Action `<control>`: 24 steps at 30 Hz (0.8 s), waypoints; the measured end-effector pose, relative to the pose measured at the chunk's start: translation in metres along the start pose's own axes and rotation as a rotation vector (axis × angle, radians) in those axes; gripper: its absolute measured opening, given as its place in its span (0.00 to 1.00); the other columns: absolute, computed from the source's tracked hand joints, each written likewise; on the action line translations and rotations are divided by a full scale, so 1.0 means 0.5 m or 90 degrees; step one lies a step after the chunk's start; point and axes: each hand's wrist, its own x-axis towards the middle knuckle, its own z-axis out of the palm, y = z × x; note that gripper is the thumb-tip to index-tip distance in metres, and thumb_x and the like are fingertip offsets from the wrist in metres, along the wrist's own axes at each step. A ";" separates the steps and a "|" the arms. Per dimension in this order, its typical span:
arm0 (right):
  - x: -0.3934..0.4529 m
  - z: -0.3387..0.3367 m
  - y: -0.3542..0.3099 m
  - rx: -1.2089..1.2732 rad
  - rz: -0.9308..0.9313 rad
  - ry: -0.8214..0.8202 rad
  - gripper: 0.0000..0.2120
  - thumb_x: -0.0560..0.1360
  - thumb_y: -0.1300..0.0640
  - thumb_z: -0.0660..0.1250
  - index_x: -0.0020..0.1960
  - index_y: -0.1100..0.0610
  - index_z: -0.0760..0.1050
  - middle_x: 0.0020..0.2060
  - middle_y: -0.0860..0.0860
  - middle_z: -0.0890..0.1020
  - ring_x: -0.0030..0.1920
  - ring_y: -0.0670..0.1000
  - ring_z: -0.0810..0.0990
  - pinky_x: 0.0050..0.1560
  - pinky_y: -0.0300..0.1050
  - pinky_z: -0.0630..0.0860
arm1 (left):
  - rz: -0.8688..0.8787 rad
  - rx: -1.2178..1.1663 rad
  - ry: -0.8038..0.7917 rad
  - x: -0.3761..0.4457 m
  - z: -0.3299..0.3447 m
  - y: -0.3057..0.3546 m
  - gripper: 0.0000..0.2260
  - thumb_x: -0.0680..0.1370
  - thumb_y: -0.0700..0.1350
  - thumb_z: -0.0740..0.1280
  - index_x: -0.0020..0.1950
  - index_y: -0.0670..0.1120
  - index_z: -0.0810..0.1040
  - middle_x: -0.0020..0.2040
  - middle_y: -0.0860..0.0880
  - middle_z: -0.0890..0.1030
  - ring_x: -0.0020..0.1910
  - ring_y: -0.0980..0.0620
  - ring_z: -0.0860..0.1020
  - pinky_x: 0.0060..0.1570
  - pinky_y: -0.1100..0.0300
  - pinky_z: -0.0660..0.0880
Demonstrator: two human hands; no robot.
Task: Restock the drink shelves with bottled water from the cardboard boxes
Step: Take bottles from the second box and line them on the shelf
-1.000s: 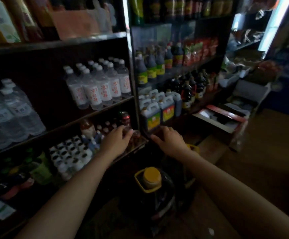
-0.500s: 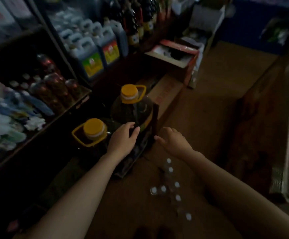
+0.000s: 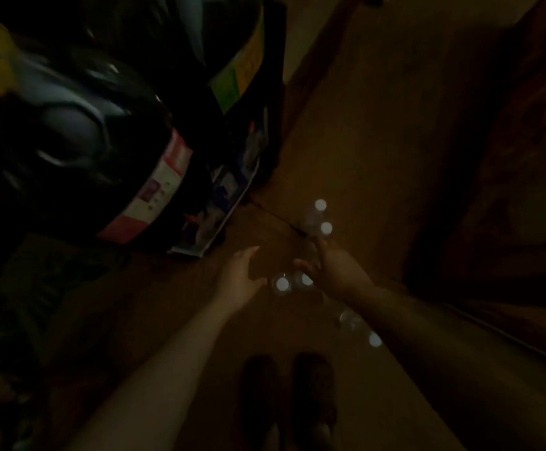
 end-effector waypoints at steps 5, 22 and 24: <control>0.078 0.126 0.064 -0.061 -0.063 0.015 0.25 0.78 0.43 0.61 0.68 0.59 0.65 0.62 0.58 0.73 0.59 0.57 0.73 0.57 0.47 0.70 | 0.003 -0.016 -0.105 0.084 0.135 -0.118 0.44 0.67 0.41 0.77 0.76 0.52 0.57 0.75 0.47 0.61 0.73 0.48 0.62 0.71 0.51 0.64; 0.131 0.144 0.113 0.256 -0.023 0.160 0.16 0.81 0.43 0.54 0.53 0.53 0.73 0.41 0.47 0.79 0.40 0.44 0.78 0.40 0.39 0.73 | 0.056 -0.222 0.044 0.147 0.220 -0.103 0.22 0.72 0.35 0.70 0.65 0.46 0.74 0.64 0.46 0.77 0.64 0.49 0.74 0.62 0.51 0.74; 0.112 0.099 0.088 0.265 -0.035 0.137 0.18 0.81 0.43 0.54 0.54 0.55 0.74 0.43 0.52 0.81 0.43 0.49 0.81 0.44 0.46 0.78 | 0.082 -0.221 0.049 0.122 0.162 -0.065 0.20 0.73 0.36 0.69 0.64 0.47 0.75 0.63 0.47 0.77 0.63 0.50 0.74 0.61 0.52 0.75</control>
